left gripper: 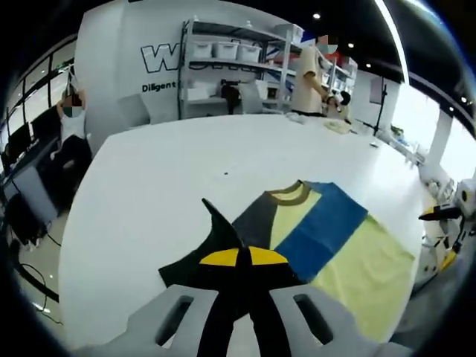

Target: Fold the garment on the visible template until the final outline fits inside the template.

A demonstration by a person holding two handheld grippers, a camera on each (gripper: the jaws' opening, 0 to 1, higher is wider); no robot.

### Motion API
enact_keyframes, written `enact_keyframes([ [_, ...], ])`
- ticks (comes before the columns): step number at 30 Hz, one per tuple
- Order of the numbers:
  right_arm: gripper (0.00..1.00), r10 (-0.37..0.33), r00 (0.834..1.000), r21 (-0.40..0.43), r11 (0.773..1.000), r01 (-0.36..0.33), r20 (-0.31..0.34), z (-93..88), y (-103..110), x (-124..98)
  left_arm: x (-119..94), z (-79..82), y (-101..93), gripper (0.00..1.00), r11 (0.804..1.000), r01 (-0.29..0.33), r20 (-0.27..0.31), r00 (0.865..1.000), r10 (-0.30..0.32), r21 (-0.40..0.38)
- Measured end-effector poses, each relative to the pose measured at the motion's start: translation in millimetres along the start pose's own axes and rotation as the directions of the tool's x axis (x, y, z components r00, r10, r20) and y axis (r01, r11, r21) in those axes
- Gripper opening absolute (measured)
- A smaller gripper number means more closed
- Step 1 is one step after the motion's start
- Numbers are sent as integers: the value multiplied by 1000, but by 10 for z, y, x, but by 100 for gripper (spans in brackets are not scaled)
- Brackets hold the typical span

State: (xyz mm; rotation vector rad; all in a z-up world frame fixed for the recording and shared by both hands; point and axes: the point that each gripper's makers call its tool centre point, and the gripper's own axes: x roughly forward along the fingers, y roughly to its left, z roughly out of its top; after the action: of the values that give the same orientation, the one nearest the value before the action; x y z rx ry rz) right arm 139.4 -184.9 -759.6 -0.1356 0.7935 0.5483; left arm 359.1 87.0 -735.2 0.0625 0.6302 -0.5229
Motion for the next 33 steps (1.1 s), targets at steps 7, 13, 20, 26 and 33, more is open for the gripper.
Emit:
enact_keyframes([
  [7,99,-2,1000,-5,1000,2,-10,-47,6,-4,126,125,-312,2,998,61,12,998,-61,22],
  [13,99,5,1000,-9,1000,-5,-19,-90,44,4,208,214,-536,2,994,102,17,995,-102,31],
  [20,99,4,1000,-1,1000,-4,-20,-122,46,-7,292,325,-795,2,989,143,29,989,-144,34],
  [26,98,5,1000,-1,1000,-5,-23,-131,54,-8,357,445,-1036,2,983,180,45,982,-182,41],
  [33,99,4,1000,2,1000,-4,-23,-138,53,-9,418,545,-1208,2,980,194,58,979,-197,42],
])
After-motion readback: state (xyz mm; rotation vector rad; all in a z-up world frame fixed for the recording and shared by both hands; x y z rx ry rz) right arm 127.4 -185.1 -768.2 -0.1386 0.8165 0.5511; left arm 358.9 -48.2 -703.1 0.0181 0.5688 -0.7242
